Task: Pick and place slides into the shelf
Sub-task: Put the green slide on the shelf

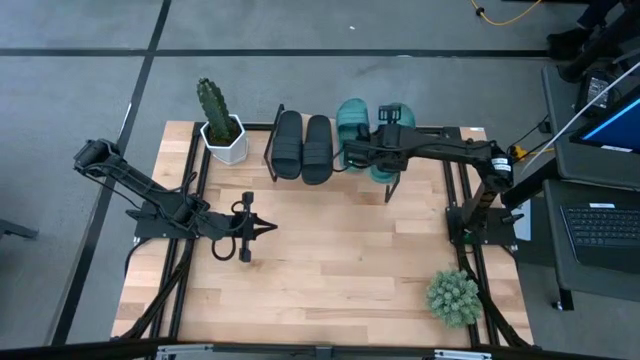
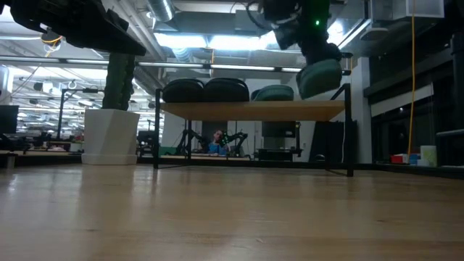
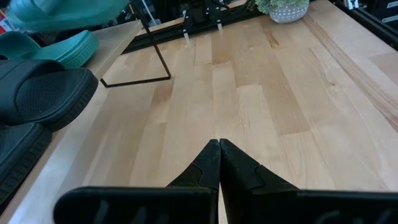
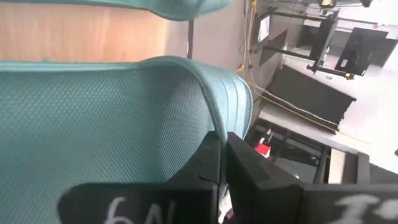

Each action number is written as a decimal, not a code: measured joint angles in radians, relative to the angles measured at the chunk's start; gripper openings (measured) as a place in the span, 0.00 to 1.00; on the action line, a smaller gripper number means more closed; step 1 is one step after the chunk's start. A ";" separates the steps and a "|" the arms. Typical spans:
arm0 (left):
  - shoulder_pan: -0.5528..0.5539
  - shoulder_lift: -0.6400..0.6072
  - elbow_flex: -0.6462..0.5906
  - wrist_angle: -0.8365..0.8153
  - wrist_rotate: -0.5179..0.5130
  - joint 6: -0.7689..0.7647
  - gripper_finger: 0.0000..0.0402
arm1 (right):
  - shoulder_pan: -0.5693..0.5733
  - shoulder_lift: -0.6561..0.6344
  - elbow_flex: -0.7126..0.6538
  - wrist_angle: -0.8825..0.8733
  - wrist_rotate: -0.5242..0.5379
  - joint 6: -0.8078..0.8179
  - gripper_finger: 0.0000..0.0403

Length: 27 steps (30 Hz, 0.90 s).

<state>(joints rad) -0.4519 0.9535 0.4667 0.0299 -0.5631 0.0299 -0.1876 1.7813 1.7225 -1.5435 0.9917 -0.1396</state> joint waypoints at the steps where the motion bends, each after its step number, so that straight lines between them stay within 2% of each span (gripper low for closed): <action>1: 0.000 0.000 0.000 0.000 0.000 0.000 0.00 | -0.001 0.000 -0.016 0.020 -0.002 -0.009 0.03; 6: 0.000 0.000 0.000 0.000 0.000 0.000 0.00 | -0.002 0.000 -0.071 0.128 -0.026 -0.077 0.03; 14: 0.000 0.000 0.000 0.000 0.000 0.000 0.00 | -0.002 0.001 -0.078 0.275 -0.043 -0.187 0.03; 27: 0.000 0.000 0.000 0.000 0.000 0.000 0.00 | -0.003 0.000 -0.078 0.280 -0.100 -0.186 0.03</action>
<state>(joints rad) -0.4522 0.9535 0.4667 0.0303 -0.5632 0.0296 -0.1902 1.7817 1.6447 -1.2633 0.8920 -0.3259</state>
